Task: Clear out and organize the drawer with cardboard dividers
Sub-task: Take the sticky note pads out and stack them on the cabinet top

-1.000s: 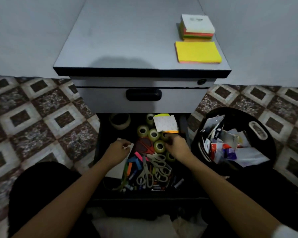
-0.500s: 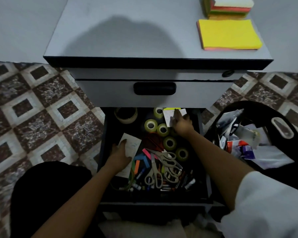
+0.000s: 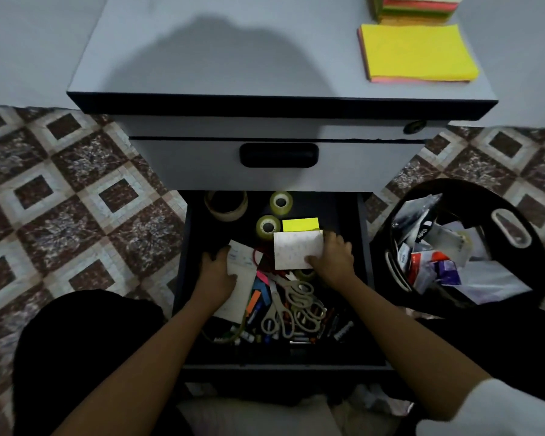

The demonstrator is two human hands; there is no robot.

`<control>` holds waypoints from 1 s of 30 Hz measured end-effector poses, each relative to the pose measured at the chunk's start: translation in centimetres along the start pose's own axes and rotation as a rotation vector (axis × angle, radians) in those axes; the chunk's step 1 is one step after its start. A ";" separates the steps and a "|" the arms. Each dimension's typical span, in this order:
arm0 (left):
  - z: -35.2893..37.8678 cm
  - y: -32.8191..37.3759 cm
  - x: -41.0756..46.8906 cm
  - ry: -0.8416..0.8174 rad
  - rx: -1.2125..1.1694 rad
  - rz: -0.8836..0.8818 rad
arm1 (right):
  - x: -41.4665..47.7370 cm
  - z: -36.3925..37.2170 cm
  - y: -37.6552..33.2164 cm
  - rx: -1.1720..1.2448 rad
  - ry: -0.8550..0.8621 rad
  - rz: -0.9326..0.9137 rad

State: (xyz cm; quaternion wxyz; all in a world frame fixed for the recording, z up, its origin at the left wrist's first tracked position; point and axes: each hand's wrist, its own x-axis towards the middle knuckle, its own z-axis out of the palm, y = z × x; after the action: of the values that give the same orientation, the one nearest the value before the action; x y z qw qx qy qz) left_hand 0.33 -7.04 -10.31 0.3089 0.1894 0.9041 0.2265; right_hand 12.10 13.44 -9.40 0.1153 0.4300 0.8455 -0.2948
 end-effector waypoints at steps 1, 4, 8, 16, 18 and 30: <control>-0.1 0.0 0.1 0.007 0.010 0.012 | -0.1 0.1 0.3 0.041 0.005 -0.006; -0.6 -0.2 0.3 -0.068 0.069 -0.002 | -0.3 0.0 0.9 0.193 0.020 0.019; -0.6 0.0 -0.5 -0.211 0.258 -0.029 | -1.3 -0.7 0.6 0.374 0.054 0.052; 0.0 0.0 -1.3 -0.160 0.100 -0.139 | -4.1 -1.5 0.7 0.542 0.127 0.031; 0.0 0.1 -1.4 -0.151 0.041 -0.106 | -4.5 -1.6 0.9 0.550 0.137 -0.013; -3.1 3.4 -3.0 -0.100 -0.940 -0.330 | -7.4 0.1 -1.2 1.166 -0.098 0.256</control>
State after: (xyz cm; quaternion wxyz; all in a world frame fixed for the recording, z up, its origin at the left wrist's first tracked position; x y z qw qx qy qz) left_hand 1.20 -6.54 -4.89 0.4355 -0.1050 0.7063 0.5481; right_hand 15.65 7.95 -5.64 -0.0664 0.5066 0.4794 -0.7135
